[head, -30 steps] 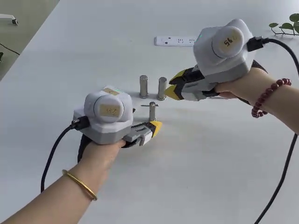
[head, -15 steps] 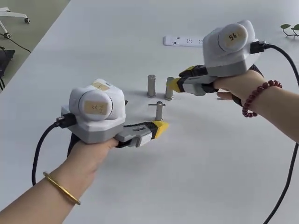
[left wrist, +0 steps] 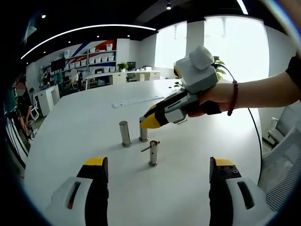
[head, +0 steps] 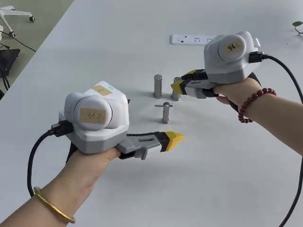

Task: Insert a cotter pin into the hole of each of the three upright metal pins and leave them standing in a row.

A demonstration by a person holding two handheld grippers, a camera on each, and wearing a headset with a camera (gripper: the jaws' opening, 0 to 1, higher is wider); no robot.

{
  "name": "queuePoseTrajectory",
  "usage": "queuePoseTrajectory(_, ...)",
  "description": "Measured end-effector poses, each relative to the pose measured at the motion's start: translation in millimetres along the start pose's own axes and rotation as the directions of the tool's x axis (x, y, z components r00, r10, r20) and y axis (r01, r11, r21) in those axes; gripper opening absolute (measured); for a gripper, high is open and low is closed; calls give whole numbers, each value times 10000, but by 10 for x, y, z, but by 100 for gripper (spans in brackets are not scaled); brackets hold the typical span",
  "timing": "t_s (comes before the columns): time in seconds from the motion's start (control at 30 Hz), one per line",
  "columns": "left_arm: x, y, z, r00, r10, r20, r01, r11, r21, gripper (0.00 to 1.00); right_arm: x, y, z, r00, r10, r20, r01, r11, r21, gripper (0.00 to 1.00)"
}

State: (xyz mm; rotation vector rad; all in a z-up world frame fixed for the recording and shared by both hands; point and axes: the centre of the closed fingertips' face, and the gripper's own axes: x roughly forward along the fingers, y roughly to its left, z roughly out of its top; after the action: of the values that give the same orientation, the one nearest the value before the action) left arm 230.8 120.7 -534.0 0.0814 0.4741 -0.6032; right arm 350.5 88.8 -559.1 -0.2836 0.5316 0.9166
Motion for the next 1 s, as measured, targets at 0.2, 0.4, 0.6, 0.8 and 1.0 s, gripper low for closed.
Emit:
queuePoseTrajectory(0.2,-64,-50,21,9998,-136,126,136,9999,-57,95,68,-32,-42,10000,4,-13,-3,10000,95,12)
queuePoseTrajectory(0.4,-114,-67,67,9995,-106,301,97,9995,300,99,70,-52,-22,9999,-44,124,41,9996,278,9)
queuePoseTrajectory(0.6,-128,-78,16,9997,-174,197,169,9995,284,99,54,-17,-10,9998,47,206,-53,9996,275,9)
queuePoseTrajectory(0.8,-140,-66,-1,9996,-157,229,152,9997,195,99,47,-9,0,9991,181,373,-203,9981,583,8)
queuePoseTrajectory(1.0,-138,-22,-10,9998,14,177,-16,9999,129,98,9,33,-4,9995,122,301,-135,9990,426,8)
